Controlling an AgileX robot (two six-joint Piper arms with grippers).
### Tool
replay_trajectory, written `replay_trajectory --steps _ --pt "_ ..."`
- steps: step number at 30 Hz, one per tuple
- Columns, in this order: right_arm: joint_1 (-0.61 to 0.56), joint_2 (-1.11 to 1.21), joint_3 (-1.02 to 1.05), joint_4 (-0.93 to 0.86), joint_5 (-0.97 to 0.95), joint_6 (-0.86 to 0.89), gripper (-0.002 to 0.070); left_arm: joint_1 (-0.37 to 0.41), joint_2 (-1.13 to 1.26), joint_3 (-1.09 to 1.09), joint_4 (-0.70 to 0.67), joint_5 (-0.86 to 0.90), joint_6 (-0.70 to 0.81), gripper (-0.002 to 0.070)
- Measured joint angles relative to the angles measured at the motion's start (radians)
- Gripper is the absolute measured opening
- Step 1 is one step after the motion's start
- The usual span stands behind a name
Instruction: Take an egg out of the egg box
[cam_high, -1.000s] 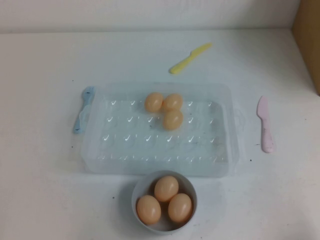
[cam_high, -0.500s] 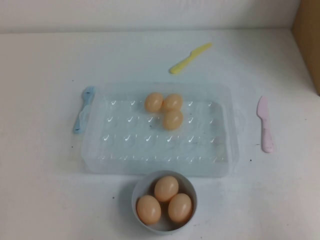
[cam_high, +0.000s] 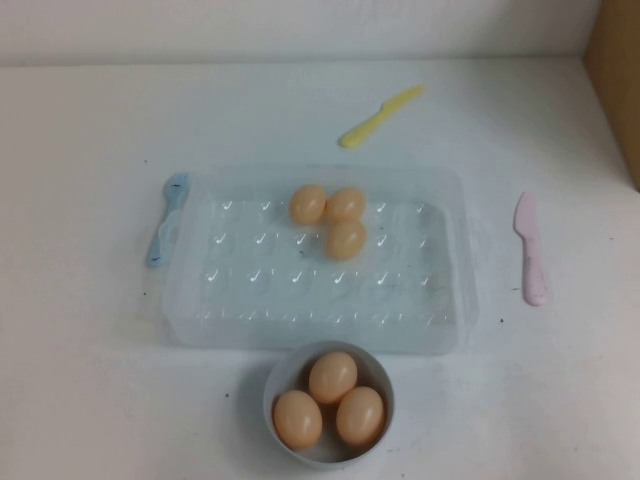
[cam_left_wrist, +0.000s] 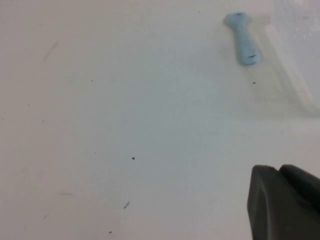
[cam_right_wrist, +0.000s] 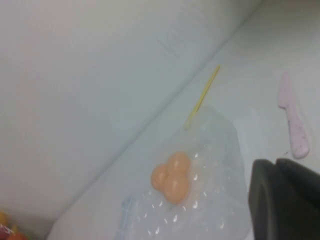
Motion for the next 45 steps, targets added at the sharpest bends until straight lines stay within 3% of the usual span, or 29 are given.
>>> replay_trajectory --steps 7,17,22,31,45 --pt "0.000 0.095 -0.113 -0.102 0.106 -0.171 -0.0017 0.000 0.000 0.000 0.000 0.000 0.000 -0.0003" --pt "0.000 0.627 -0.507 -0.393 0.537 -0.416 -0.0017 0.000 0.000 0.000 0.000 0.000 0.000 -0.0003" --pt "0.002 0.887 -0.743 -0.449 0.742 -0.463 -0.0017 0.000 0.000 0.000 0.000 0.000 0.000 -0.0003" --pt "0.023 1.223 -1.077 -0.489 0.846 -0.442 -0.0017 0.000 0.000 0.000 -0.001 0.000 0.000 -0.0003" --pt "0.374 1.754 -1.649 -0.989 0.992 -0.094 -0.0017 0.000 0.000 0.000 -0.001 0.000 0.000 -0.0003"
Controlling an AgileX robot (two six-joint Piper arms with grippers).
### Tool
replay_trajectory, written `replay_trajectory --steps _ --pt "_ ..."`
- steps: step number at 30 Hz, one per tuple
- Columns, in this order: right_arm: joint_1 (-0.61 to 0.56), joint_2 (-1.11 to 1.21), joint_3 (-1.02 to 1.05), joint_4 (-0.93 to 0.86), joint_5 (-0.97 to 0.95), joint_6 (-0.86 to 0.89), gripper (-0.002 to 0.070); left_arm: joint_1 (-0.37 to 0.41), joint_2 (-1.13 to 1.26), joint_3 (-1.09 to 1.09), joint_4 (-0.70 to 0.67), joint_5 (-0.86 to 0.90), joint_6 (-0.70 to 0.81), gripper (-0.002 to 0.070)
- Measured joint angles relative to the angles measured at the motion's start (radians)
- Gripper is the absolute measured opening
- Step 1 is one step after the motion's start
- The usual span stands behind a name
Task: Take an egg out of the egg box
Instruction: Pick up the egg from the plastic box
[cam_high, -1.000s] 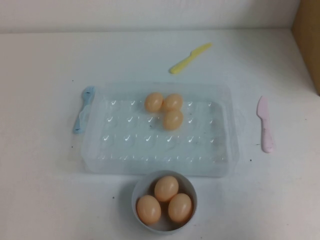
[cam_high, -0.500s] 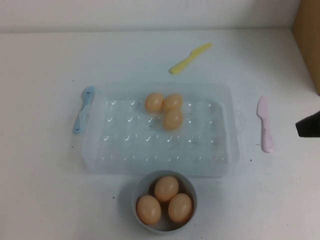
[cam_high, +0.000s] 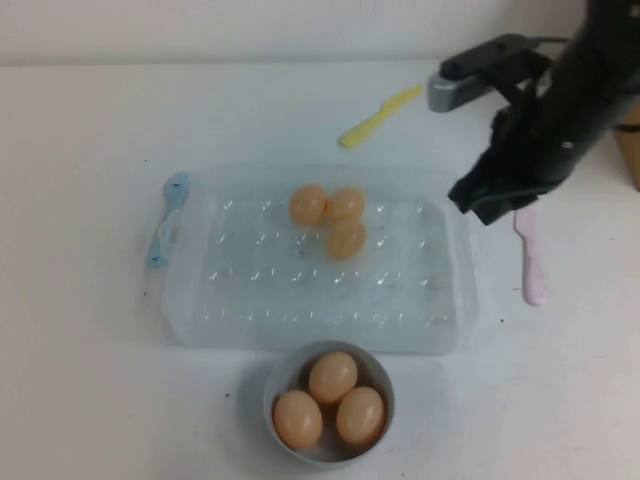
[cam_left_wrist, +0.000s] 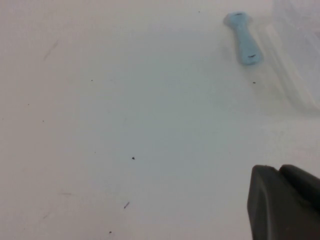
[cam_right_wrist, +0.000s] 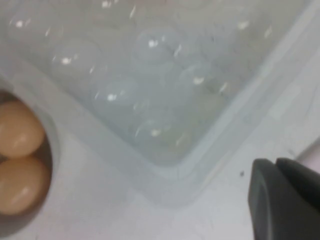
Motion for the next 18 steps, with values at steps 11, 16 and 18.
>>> replay_trajectory --steps 11,16,18 --pt "0.129 0.364 -0.444 -0.051 0.005 0.037 0.0092 0.000 0.000 0.000 0.000 0.000 0.000 -0.0003" --pt "0.139 0.450 -0.486 -0.046 0.008 0.082 0.0407 0.000 0.000 0.000 0.000 0.000 0.000 -0.0003" --pt "0.143 0.478 -0.488 -0.046 0.008 0.105 0.0506 0.000 0.000 0.000 0.000 0.000 0.000 -0.0003"
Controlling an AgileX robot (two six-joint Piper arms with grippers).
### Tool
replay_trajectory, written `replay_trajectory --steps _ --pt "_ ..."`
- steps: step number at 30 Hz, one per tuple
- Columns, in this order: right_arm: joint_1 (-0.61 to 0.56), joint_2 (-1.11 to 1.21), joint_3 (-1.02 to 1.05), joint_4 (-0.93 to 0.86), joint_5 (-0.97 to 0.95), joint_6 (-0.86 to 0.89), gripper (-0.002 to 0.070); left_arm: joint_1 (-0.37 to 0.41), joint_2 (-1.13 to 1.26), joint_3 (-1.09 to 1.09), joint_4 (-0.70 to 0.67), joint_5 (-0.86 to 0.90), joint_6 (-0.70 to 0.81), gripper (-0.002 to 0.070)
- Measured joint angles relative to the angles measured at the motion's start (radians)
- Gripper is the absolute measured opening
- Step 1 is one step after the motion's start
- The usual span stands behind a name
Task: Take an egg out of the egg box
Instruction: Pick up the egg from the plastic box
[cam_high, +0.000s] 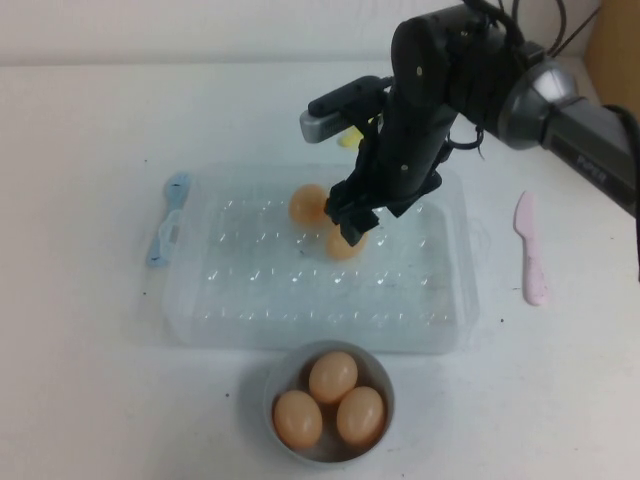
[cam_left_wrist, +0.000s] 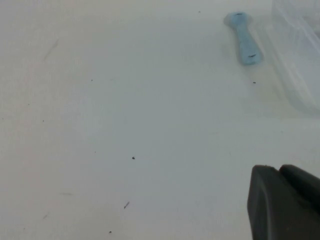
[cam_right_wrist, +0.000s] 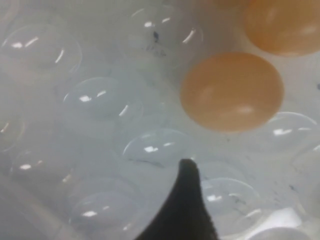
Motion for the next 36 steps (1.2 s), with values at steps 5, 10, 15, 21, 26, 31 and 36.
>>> replay_trajectory --steps 5,10,15,21,26,31,36 --pt "0.012 0.044 -0.002 0.004 -0.007 0.042 0.0572 0.000 0.000 0.000 0.000 0.000 0.000 -0.0003" --pt "0.014 0.077 -0.006 0.027 -0.062 0.064 0.0579 0.000 0.000 0.000 0.000 0.000 0.000 -0.0003" --pt "0.014 0.098 -0.044 0.037 -0.077 0.082 0.0581 0.000 0.000 0.000 0.000 0.000 0.000 -0.0003" --pt "0.015 0.129 -0.070 0.037 -0.095 0.094 0.0581 0.000 0.000 0.000 0.000 0.000 0.000 -0.0003" --pt "0.015 0.160 -0.071 0.037 -0.101 0.094 0.0578 0.000 0.000 0.000 0.000 0.000 0.000 -0.0003" --pt "0.015 0.162 -0.080 0.034 -0.105 0.094 0.0489 0.000 0.000 0.000 0.000 0.000 0.000 -0.0004" --pt "0.015 0.166 -0.147 0.034 -0.050 0.094 0.0452 0.000 0.000 0.000 0.000 0.000 0.000 -0.0003"
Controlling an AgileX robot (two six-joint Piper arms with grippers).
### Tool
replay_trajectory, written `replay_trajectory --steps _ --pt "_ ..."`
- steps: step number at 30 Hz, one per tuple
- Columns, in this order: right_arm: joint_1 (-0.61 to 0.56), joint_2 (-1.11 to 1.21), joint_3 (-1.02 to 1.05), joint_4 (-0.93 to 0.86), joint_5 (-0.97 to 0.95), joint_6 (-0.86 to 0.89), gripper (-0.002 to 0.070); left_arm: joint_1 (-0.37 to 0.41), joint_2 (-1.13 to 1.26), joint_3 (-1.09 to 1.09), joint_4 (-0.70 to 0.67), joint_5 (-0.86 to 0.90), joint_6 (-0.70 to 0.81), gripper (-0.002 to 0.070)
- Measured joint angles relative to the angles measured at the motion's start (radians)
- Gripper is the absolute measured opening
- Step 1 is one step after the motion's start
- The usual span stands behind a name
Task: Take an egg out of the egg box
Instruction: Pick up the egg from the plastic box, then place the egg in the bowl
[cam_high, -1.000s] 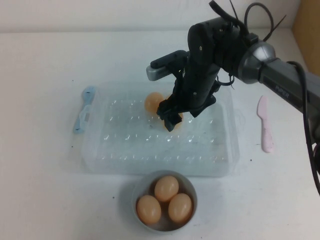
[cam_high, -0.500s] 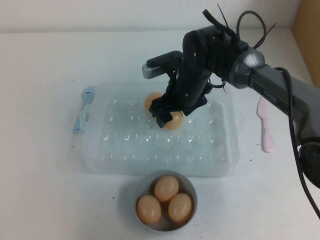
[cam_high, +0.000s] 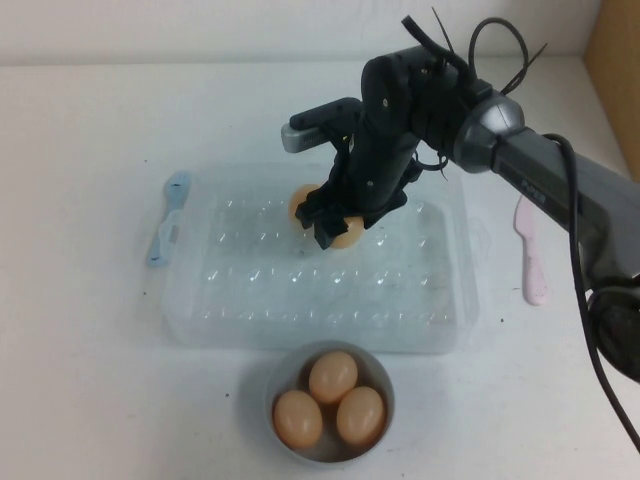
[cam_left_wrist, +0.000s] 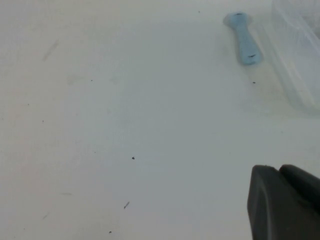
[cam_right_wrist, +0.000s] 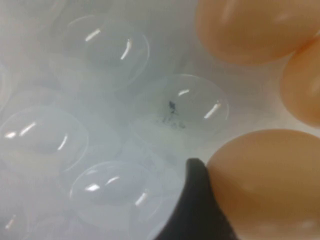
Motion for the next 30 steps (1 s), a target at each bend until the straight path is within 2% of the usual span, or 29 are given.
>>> replay_trajectory --steps 5,10,13,18,22,25,30 --pt "0.004 -0.006 -0.081 -0.002 0.042 0.000 0.0452 0.000 0.000 0.000 0.000 0.000 0.000 -0.0003" --pt "0.045 -0.090 -0.038 -0.023 0.050 0.000 0.0452 0.000 0.000 0.000 0.000 0.000 0.000 -0.0003" --pt "0.093 -0.184 0.070 -0.052 0.050 0.000 0.0452 0.000 0.000 0.000 0.000 0.000 0.000 -0.0003" --pt "0.174 -0.369 0.367 -0.065 0.050 0.000 0.0452 0.000 0.000 0.000 0.000 0.000 0.000 -0.0003" --pt "0.233 -0.507 0.613 0.000 0.038 0.000 0.0452 0.000 0.000 0.000 0.000 0.000 0.000 -0.0003" --pt "0.264 -0.572 0.738 0.041 -0.033 0.000 0.0452 0.000 0.000 0.000 0.000 0.000 0.000 -0.0004" --pt "0.269 -0.583 0.832 0.093 -0.117 0.000 0.0452 0.000 0.000 0.000 0.000 0.000 0.000 -0.0003"
